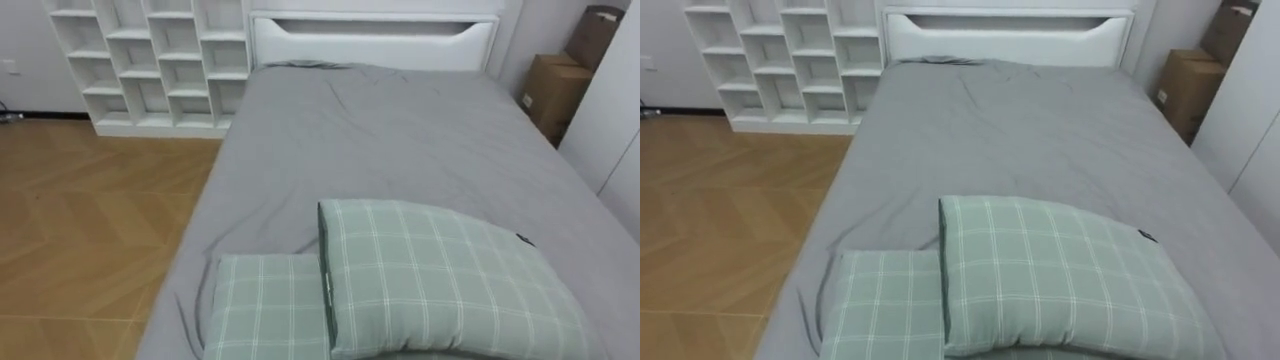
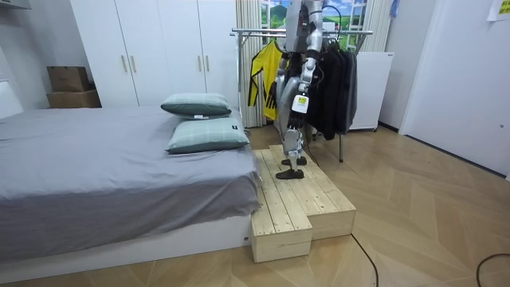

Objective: Hang clothes

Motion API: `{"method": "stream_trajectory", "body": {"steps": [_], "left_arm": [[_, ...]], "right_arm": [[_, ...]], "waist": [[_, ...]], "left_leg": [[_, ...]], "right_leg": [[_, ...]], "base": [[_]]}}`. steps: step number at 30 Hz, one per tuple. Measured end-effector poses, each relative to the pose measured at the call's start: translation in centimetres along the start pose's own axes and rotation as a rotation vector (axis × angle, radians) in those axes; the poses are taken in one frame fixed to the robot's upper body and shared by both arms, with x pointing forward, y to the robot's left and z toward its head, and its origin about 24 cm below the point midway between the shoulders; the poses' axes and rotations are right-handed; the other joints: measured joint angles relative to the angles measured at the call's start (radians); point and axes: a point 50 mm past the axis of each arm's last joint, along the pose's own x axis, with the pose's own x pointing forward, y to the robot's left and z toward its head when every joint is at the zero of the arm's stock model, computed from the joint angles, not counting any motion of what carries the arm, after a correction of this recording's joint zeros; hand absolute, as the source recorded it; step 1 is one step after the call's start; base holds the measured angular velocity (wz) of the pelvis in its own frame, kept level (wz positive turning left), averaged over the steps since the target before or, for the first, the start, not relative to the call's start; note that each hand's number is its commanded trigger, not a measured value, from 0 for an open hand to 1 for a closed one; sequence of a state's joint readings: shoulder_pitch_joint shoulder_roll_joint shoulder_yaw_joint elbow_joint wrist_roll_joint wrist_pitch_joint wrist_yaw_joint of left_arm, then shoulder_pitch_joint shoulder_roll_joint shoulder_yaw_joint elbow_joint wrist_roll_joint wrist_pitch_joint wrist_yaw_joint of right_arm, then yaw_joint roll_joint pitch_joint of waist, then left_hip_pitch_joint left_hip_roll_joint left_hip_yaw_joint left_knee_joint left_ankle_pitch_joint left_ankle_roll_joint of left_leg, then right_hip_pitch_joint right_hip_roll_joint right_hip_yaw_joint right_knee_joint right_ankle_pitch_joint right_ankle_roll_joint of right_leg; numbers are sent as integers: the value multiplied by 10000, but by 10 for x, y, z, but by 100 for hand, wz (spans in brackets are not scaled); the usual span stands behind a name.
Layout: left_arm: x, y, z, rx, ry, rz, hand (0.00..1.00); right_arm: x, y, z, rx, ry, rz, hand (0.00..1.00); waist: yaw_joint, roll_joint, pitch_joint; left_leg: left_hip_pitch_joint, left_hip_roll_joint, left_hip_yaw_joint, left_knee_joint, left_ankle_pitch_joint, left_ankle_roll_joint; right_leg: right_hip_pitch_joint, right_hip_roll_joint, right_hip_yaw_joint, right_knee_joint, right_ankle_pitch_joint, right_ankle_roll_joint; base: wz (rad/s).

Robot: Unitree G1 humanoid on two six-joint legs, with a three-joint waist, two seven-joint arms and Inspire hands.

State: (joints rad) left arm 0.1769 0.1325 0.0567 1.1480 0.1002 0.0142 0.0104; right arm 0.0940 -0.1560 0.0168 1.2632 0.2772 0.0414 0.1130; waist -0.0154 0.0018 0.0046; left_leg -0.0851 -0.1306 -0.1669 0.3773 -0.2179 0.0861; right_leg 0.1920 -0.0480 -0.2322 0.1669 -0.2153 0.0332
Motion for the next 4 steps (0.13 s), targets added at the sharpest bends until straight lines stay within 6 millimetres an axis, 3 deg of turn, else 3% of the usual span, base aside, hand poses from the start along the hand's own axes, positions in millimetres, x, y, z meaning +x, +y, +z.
{"method": "stream_trajectory", "body": {"steps": [4], "left_arm": [[-1,-3,-3,-23,70,-60,0]], "right_arm": [[0,1,2,-32,-119,43,0]], "waist": [[10,71,36]], "left_leg": [[-33,-7,-3,1,0,1]], "right_leg": [[-18,-1,57,-3,0,0]], "base": [[0]]}}
